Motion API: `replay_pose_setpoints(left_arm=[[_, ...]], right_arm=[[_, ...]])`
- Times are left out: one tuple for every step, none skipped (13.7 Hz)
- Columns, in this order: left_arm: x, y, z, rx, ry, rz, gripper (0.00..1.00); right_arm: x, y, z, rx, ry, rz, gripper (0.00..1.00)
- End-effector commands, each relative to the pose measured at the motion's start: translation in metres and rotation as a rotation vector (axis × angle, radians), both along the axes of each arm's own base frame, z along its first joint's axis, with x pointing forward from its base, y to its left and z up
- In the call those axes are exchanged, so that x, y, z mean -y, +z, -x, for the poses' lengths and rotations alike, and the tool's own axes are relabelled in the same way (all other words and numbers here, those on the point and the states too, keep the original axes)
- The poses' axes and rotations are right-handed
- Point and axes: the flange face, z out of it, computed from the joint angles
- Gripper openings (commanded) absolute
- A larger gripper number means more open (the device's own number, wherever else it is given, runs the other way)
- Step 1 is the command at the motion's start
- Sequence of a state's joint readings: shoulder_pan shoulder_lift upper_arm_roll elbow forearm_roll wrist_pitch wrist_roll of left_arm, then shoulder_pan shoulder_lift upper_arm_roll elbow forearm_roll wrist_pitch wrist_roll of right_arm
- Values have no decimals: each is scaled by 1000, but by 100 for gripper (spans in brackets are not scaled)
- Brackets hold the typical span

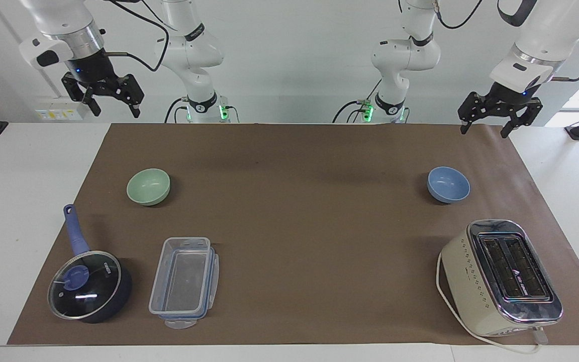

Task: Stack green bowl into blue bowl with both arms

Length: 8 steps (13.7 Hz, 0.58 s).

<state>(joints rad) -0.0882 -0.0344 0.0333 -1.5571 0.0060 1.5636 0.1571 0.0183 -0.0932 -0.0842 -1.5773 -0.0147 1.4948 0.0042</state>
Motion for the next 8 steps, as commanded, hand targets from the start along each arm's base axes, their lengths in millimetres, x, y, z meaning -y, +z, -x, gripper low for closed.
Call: replay_pose_setpoints(left_arm=[[-1,8,-4,1,3,-13,100],[1,9,-4,11,9,-12,100],[3,9,-3,11,3,-12,100],[5,9,-1,11,-6,-12,100],[5,9,-1,9,-5,-12,100],[2,8,-1,7,1,-11,100],[4,9,-1,9,-2,-8,100],[5,8,-1,7,-2,-8,100]], right_arm=[[3,0,4,-4,-24,-13,100],[1,0,6,-5,-13,4,100],[4,0,6,-3,-16,4,100],[8,0,6,3,-22,4,100],[8,-1,6,1,-22,5,100],[8,-1,6,3,-22,7,100],[6,-1,5,4,-19,7,100],[4,-1,5,4,-15,9,100]])
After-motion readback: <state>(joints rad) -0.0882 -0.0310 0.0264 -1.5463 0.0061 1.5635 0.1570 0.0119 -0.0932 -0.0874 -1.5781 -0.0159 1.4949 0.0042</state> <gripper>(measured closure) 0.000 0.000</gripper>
